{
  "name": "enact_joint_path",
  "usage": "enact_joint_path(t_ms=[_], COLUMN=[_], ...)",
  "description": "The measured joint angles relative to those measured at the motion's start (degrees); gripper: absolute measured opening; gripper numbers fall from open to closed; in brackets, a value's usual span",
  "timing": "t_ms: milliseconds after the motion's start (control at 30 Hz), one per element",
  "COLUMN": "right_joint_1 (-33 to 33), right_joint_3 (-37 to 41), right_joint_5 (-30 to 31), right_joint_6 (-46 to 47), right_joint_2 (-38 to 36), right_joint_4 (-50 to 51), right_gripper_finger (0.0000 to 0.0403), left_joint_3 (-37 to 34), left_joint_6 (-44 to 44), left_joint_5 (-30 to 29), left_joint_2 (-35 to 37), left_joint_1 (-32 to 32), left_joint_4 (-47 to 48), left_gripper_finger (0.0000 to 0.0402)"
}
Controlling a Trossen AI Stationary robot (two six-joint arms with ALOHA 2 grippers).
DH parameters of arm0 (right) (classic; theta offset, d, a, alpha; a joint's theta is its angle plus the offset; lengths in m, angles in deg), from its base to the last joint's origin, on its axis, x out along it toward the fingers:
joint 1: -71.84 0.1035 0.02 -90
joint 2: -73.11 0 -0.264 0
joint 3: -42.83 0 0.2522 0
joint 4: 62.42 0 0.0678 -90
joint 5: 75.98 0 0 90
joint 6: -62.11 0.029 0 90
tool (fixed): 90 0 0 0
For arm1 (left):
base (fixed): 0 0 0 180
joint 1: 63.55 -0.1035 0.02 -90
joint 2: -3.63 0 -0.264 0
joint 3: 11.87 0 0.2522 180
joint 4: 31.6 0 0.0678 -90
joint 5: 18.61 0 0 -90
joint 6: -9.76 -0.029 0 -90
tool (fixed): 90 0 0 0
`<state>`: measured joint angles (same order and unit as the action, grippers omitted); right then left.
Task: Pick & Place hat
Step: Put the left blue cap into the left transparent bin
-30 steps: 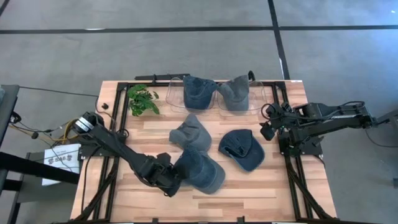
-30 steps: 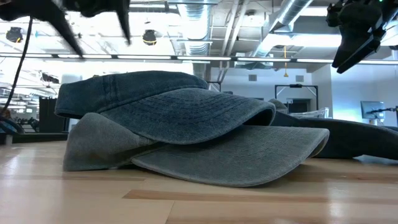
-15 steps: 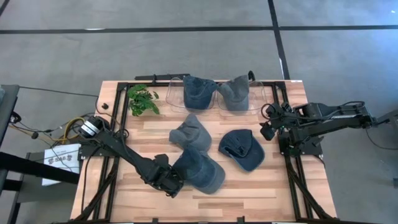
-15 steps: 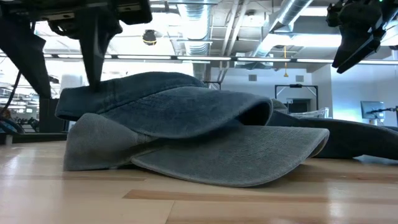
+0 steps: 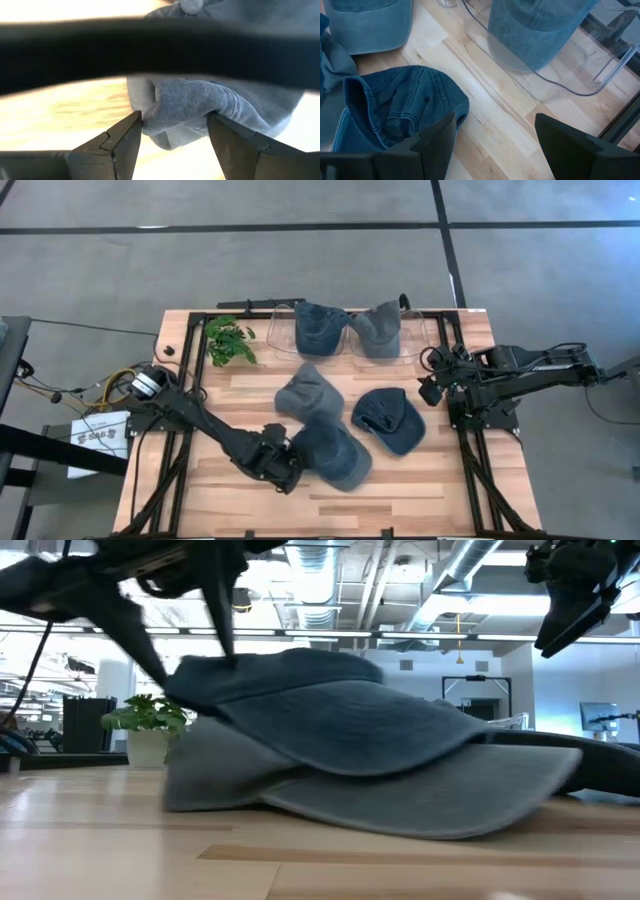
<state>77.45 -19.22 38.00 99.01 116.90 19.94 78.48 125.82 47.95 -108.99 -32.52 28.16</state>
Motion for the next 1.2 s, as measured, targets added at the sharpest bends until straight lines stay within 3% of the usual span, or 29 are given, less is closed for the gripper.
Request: enact_joint_path(t_ms=[300,400,567,733,933,1200], right_joint_1=[0.0,0.0,0.0,0.0,0.0,0.0], right_joint_3=[0.0,0.0,0.0,0.0,0.0,0.0], right_joint_5=[0.0,0.1,1.1,1.6,1.6,1.6], right_joint_6=[0.0,0.0,0.1,0.1,0.1,1.0], right_joint_2=[0.0,0.0,0.0,0.0,0.0,0.1], right_joint_4=[0.0,0.0,0.0,0.0,-0.1,-3.2], right_gripper_finger=[0.0264,0.0264,0.0264,0.0264,0.0264,0.0264], left_joint_3=[0.0,0.0,0.0,2.3,11.6,30.9], left_joint_6=[-9.9,-12.2,-17.3,-27.4,-41.9,-66.7], left_joint_5=[-3.0,-2.8,-3.0,-2.0,-3.9,-7.1], left_joint_2=[0.0,0.0,0.0,0.0,1.8,4.0], left_joint_1=[-2.8,-3.9,-6.0,-7.7,-9.7,-14.8], left_joint_4=[-9.4,-11.6,-15.1,-17.3,-9.4,11.6], left_gripper_finger=[0.0204,0.0154,0.0021,0.0007,0.0004,0.0002])
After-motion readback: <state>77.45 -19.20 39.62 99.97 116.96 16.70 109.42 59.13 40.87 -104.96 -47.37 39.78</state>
